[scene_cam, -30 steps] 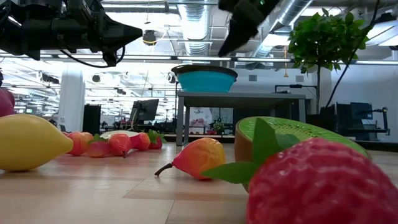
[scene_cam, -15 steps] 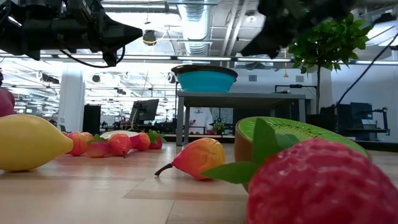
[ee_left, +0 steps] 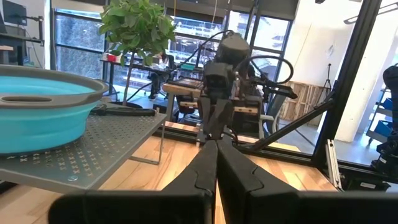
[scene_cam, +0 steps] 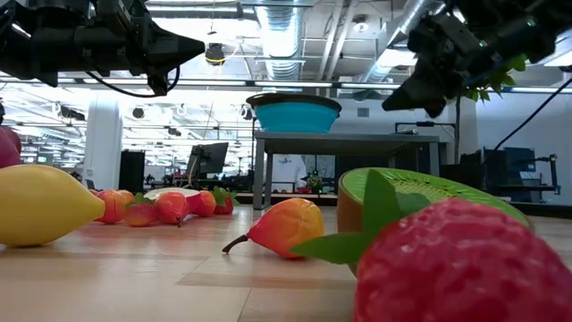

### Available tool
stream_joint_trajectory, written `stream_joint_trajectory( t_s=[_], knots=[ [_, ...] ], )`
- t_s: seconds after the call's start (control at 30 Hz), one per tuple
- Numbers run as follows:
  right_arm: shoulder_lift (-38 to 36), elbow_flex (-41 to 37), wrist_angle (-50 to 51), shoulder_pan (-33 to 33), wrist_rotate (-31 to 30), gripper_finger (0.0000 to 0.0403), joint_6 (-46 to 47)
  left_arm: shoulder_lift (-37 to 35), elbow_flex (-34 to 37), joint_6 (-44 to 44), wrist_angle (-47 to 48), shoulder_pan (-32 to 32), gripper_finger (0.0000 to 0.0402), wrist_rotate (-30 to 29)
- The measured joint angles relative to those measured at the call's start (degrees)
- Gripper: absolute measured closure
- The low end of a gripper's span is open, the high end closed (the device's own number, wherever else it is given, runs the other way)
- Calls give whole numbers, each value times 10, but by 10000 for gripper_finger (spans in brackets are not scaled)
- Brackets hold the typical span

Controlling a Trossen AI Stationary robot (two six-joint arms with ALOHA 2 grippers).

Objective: Pick & Place Fruit
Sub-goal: Put the strawberry into the strainer bowl

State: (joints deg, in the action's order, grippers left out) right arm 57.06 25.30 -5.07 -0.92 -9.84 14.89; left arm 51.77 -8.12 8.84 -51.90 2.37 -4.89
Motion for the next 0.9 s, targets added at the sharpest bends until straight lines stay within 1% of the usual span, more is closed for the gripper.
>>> stream_joint_trajectory(
  t_s=[0.2, 0.37, 0.5, 0.6, 0.83, 0.9],
  knots=[
    [0, -68, -125, -24, -13, 401, 22, 0, 0, 0, 0, 0, 401, 0],
    [5, -118, -212, -47, -65, 402, 35, 0, 0, 0, 0, 0, 401, 0],
    [13, -133, -223, -61, -96, 401, 69, 0, 0, 0, 0, 0, 401, 0],
    [32, -138, -222, -69, -100, 402, 85, 0, 0, 0, 0, 0, 401, 0],
    [113, -142, -222, -73, -99, 397, 183, 0, 0, 0, 0, 0, 401, 0],
    [137, -142, -220, -73, -99, 396, 195, 0, 0, 0, 0, 0, 401, 0]
  ],
)
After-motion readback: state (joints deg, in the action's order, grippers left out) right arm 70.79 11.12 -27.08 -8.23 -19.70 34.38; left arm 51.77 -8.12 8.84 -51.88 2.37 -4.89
